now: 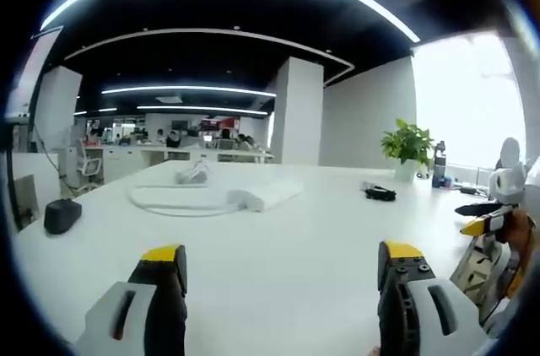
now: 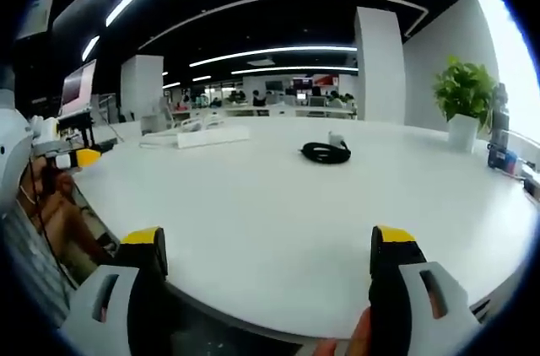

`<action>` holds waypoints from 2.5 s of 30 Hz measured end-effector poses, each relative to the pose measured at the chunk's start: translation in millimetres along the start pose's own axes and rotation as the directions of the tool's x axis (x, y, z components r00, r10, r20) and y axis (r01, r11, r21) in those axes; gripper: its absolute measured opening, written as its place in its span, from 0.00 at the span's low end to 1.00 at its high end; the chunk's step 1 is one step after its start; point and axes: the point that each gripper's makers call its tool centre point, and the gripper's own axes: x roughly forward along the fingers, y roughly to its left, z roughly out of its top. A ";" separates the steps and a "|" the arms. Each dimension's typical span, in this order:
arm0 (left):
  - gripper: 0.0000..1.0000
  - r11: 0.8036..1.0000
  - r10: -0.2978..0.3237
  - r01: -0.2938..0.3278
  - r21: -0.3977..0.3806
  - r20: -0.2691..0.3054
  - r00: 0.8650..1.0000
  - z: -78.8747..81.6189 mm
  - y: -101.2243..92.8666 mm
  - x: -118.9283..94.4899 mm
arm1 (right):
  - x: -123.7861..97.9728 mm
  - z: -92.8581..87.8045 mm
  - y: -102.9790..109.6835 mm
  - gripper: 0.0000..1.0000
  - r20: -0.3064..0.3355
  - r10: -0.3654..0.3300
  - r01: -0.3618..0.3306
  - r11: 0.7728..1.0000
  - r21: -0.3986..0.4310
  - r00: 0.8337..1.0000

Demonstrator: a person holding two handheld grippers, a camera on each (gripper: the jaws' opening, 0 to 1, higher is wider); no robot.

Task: Straighten the power strip on the desk, plug the charger into it

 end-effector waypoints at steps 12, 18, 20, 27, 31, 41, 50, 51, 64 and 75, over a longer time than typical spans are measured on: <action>0.95 1.000 -0.004 0.004 0.023 -0.026 1.000 -4.9 2.4 4.5 | 6.7 7.3 2.7 1.00 0.048 0.031 -0.030 0.999 -0.011 0.998; 0.96 0.999 0.000 0.001 0.040 -0.025 1.000 -4.9 3.2 7.8 | 9.5 15.7 5.3 1.00 0.092 0.060 -0.056 0.997 -0.052 0.994; 0.95 0.999 -0.006 0.007 0.036 -0.022 1.000 -4.5 1.5 9.0 | 9.5 21.3 5.1 1.00 0.118 0.058 -0.050 0.996 -0.072 0.991; 0.96 0.998 -0.039 0.040 0.046 -0.023 0.999 -3.3 -7.2 14.3 | 13.9 32.0 6.7 1.00 0.128 0.080 -0.065 0.991 -0.113 0.989; 0.96 0.997 -0.053 0.055 0.063 -0.029 0.998 -2.4 -11.9 18.4 | 21.0 31.9 11.6 1.00 0.106 0.111 -0.096 0.985 -0.142 0.988; 0.96 0.993 -0.087 0.088 0.074 -0.022 0.996 0.8 -22.2 29.0 | 36.0 44.8 24.9 1.00 0.124 0.178 -0.156 0.974 -0.165 0.976; 0.96 0.992 -0.113 0.114 0.062 -0.025 0.993 2.6 -26.2 36.2 | 47.4 52.7 34.5 1.00 0.134 0.232 -0.209 0.964 -0.167 0.963; 0.96 0.991 -0.118 0.119 0.061 -0.025 0.993 3.6 -26.9 37.0 | 48.8 53.8 35.4 1.00 0.138 0.237 -0.213 0.962 -0.168 0.962; 0.96 0.988 -0.142 0.143 0.061 -0.016 0.990 12.3 -30.6 47.5 | 68.2 62.9 39.4 1.00 0.120 0.291 -0.261 0.940 -0.219 0.949; 0.96 0.985 -0.164 0.165 0.057 -0.014 0.986 22.7 -30.3 60.7 | 82.8 72.0 51.1 1.00 0.123 0.361 -0.332 0.920 -0.207 0.924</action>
